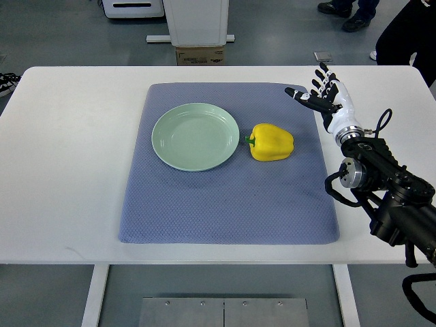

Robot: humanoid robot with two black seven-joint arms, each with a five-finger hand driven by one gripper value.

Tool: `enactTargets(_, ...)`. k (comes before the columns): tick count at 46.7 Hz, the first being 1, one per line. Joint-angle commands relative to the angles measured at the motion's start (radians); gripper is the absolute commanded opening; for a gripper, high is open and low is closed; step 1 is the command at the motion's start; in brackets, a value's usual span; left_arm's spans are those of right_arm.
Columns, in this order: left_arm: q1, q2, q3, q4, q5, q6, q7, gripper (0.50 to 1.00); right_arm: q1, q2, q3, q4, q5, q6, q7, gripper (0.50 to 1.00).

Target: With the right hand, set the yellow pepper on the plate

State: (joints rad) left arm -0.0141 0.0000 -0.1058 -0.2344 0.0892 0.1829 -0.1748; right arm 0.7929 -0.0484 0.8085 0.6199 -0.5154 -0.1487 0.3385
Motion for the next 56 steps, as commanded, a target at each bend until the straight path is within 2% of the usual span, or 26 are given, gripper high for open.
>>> enactTargets(1, 0.000, 0.000, 0.000, 0.000, 0.000, 0.001, 0.000, 1.000, 0.002, 0.001, 0.000, 0.001, 0.000, 0.000, 0.001, 0.998)
enactTargets(27, 0.000, 0.000, 0.000, 0.000, 0.000, 0.001, 0.000, 1.000, 0.028, -0.011, -0.054, 0.023, -0.002, 0.004, -0.001, 1.000)
enactTargets(50, 0.000, 0.000, 0.000, 0.000, 0.000, 0.001, 0.000, 1.000, 0.117, -0.225, -0.383, 0.224, -0.067, 0.009, 0.001, 0.995)
enactTargets(56, 0.000, 0.000, 0.000, 0.000, 0.000, 0.001, 0.000, 1.000, 0.143, -0.260, -0.477, 0.254, -0.187, 0.012, 0.045, 0.995)
